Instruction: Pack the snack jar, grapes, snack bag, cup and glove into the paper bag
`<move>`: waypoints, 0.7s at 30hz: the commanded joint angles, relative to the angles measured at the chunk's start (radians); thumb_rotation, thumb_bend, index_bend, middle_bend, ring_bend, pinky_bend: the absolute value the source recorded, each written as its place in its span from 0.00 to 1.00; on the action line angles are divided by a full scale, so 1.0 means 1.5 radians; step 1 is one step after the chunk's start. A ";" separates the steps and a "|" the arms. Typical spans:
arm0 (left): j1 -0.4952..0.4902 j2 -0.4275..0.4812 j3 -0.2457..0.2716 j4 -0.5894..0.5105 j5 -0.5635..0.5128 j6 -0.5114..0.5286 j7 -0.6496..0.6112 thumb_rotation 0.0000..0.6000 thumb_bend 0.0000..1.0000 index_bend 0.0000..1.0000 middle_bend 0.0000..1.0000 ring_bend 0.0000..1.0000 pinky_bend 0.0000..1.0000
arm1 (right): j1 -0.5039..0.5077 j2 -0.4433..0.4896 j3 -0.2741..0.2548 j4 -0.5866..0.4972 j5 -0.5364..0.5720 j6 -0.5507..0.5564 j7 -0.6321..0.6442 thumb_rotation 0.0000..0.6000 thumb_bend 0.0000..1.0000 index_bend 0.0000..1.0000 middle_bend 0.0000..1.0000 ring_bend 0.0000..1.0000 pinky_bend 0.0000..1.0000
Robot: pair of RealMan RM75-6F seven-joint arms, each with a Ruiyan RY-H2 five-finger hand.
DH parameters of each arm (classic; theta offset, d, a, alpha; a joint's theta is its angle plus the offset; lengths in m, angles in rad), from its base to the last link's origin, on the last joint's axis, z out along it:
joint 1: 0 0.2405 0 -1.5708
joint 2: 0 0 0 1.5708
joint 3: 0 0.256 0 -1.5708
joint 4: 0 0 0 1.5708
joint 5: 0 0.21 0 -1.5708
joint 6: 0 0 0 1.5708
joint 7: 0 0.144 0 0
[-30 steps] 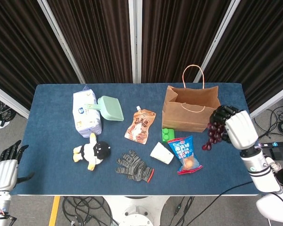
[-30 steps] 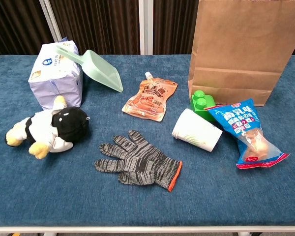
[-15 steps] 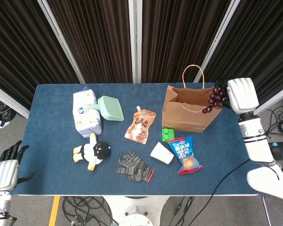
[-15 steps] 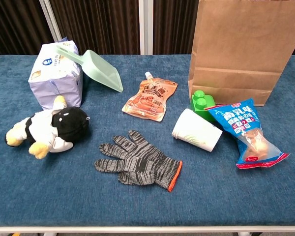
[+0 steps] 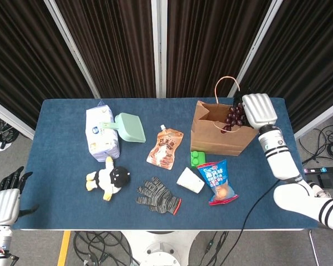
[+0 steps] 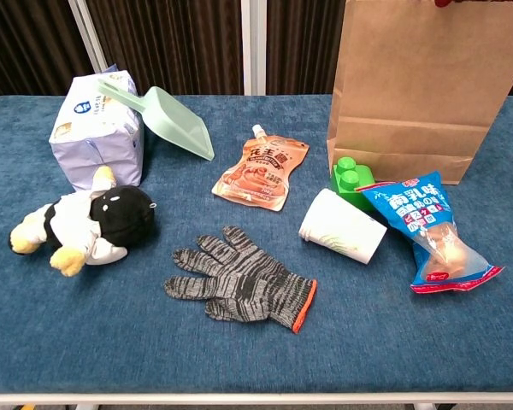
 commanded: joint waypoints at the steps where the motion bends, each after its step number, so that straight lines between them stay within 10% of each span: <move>1: -0.001 -0.001 0.000 0.001 0.001 -0.001 -0.001 1.00 0.12 0.22 0.14 0.11 0.13 | -0.002 0.015 0.000 -0.015 -0.003 -0.007 0.023 1.00 0.26 0.00 0.15 0.00 0.17; 21: -0.001 -0.001 0.000 0.000 0.000 0.000 0.003 1.00 0.12 0.22 0.14 0.11 0.13 | 0.003 0.005 0.001 0.002 0.006 0.032 0.055 1.00 0.00 0.00 0.03 0.00 0.04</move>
